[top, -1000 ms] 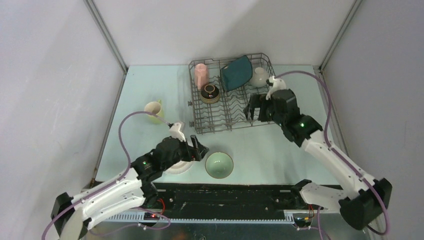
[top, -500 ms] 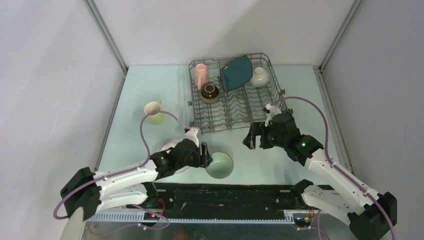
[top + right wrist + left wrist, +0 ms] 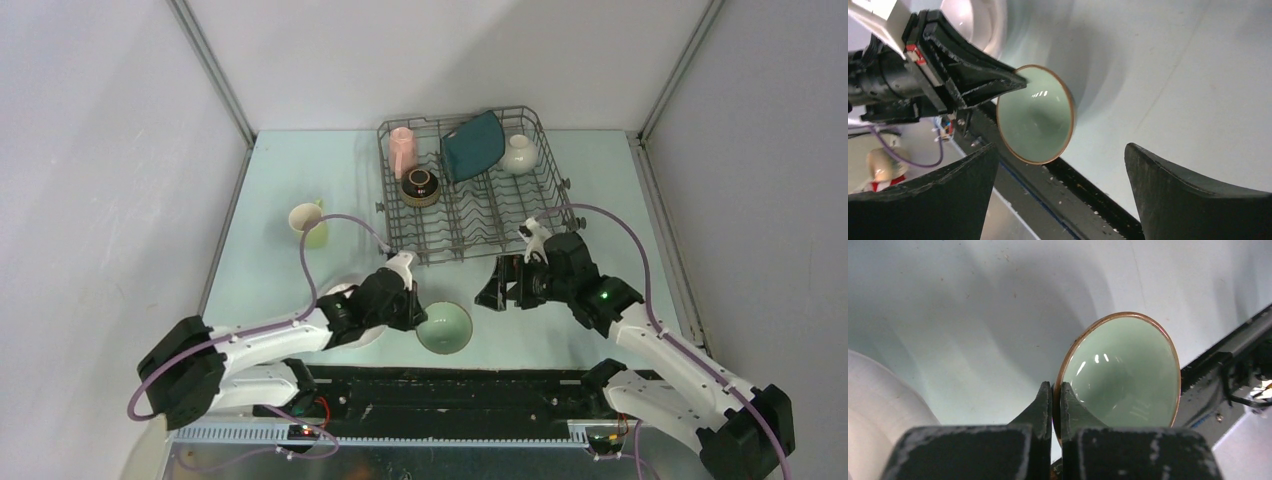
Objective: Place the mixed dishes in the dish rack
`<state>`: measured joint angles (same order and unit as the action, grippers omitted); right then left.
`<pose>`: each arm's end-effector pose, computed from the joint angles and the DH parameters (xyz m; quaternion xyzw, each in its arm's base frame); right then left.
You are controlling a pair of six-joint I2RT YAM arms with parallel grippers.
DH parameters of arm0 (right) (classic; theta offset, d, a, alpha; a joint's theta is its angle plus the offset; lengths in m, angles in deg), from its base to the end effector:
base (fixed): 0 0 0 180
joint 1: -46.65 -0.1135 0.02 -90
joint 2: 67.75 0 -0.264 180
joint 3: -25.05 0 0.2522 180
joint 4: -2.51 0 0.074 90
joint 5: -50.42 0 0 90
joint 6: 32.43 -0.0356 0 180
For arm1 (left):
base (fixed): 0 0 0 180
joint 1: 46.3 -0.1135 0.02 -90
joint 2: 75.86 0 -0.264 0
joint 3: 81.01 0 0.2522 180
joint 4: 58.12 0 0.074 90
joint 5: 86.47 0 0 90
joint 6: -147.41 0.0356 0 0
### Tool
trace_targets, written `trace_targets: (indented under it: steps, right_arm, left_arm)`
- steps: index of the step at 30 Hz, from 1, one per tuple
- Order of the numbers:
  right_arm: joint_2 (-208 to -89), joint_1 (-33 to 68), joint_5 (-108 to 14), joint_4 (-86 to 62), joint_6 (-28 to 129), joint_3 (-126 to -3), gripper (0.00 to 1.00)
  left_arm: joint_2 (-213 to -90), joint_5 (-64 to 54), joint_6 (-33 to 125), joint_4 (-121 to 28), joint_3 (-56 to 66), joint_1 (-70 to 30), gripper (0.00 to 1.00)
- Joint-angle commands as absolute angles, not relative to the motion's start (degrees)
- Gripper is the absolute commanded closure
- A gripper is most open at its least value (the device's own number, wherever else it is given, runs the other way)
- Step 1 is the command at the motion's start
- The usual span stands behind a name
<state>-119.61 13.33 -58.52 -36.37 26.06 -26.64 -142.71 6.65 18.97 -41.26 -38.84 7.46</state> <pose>0.1547 0.1155 0.2526 -0.0848 0.8892 0.3528 0.2785 0.1360 -0.1822 0.1783 0.1104 0.9049 -0.2784 0.3024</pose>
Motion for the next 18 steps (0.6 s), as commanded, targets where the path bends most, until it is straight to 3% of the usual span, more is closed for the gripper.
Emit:
trace_targets:
  steps: [1,10,18]
  right_arm:
    - [-119.5,13.0,-68.4,-28.5,21.6,-24.4,0.01]
    - [-119.2,11.3,-71.8,-10.1,9.9,-18.2,0.0]
    - [-120.5,8.3,-72.4,16.4,-4.0,-10.7,0.0]
  left_arm:
    - [-135.3,-1.0,17.7,-49.7,-39.8,2.9,1.0]
    - [-119.9,-2.5,13.6,-55.1,-44.1,-3.0,1.0]
    - [-118.7,-6.7,8.4,-62.3,-46.0,-5.1,1.0]
